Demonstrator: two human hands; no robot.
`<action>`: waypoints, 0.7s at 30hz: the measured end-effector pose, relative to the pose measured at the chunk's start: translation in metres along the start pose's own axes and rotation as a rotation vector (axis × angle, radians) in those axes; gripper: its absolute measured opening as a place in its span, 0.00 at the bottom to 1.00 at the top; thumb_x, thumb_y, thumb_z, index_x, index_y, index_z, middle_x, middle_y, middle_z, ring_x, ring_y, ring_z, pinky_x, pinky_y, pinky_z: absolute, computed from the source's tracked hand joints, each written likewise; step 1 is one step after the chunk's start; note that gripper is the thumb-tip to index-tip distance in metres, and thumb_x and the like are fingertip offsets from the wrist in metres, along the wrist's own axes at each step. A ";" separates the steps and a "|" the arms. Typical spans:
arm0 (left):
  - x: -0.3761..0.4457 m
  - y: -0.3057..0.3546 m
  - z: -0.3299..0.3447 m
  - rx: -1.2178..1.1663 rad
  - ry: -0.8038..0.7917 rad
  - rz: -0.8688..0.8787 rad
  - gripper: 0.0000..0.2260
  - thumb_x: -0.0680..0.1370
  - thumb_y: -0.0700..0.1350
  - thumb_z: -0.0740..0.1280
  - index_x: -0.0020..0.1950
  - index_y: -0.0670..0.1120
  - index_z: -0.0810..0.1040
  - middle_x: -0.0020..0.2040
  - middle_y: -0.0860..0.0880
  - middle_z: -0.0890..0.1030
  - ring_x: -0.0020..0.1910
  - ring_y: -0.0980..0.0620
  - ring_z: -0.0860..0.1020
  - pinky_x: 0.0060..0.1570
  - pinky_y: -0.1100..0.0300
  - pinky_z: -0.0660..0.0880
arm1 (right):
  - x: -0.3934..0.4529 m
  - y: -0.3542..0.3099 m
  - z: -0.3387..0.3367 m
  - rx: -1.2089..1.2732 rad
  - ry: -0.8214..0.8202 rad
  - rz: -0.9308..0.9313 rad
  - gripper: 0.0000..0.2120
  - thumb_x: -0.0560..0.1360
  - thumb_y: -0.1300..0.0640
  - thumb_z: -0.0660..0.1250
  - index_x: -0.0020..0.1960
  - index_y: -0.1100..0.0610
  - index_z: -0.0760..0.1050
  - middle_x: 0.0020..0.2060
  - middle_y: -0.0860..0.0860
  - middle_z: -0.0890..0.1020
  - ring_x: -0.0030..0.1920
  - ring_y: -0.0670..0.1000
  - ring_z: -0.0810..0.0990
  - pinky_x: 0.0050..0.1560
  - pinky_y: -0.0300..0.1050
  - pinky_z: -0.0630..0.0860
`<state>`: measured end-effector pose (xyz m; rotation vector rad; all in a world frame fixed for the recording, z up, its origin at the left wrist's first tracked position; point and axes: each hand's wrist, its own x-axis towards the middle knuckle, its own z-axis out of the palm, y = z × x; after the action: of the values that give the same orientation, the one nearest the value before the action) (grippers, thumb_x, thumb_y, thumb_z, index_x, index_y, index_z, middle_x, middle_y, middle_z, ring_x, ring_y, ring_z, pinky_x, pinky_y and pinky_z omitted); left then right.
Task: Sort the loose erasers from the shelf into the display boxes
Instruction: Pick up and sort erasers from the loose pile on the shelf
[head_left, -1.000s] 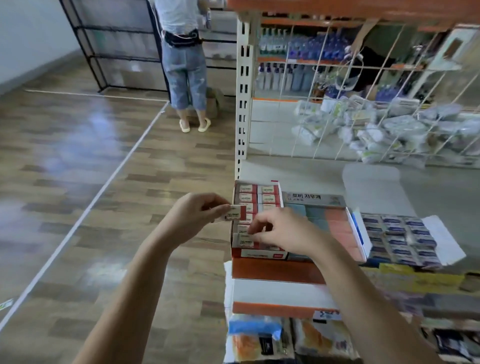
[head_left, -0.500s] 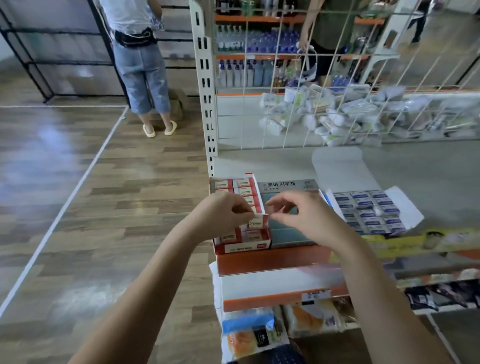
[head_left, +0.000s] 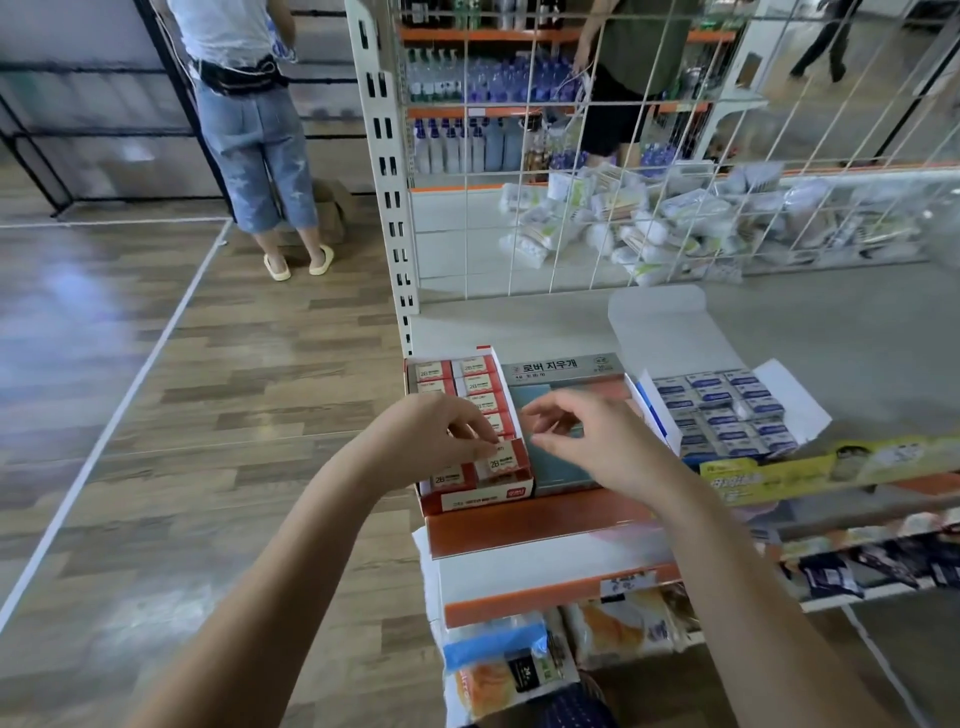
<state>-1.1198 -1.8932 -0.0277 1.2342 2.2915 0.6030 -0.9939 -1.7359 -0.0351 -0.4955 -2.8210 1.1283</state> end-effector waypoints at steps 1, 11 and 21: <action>-0.001 0.000 0.001 0.019 -0.002 0.007 0.06 0.75 0.51 0.68 0.50 0.54 0.81 0.45 0.59 0.80 0.42 0.64 0.76 0.41 0.71 0.73 | 0.001 0.000 0.001 0.000 -0.001 0.000 0.12 0.75 0.55 0.67 0.59 0.48 0.75 0.46 0.41 0.79 0.47 0.37 0.76 0.42 0.22 0.69; 0.018 0.019 -0.004 0.185 0.082 0.126 0.08 0.77 0.51 0.65 0.52 0.52 0.80 0.45 0.57 0.80 0.38 0.63 0.75 0.35 0.71 0.69 | -0.001 0.000 -0.021 -0.044 0.007 -0.036 0.13 0.76 0.53 0.66 0.61 0.51 0.75 0.51 0.43 0.79 0.49 0.39 0.75 0.45 0.25 0.69; 0.122 0.141 0.029 0.312 0.077 0.366 0.12 0.78 0.52 0.63 0.58 0.50 0.77 0.55 0.50 0.79 0.53 0.50 0.76 0.49 0.59 0.70 | -0.019 0.074 -0.133 -0.379 0.156 0.131 0.18 0.76 0.54 0.66 0.64 0.54 0.73 0.61 0.52 0.76 0.60 0.50 0.74 0.53 0.39 0.68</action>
<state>-1.0715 -1.7142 0.0066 1.8334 2.2987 0.4280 -0.9326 -1.6033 0.0130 -0.7657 -2.8999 0.5346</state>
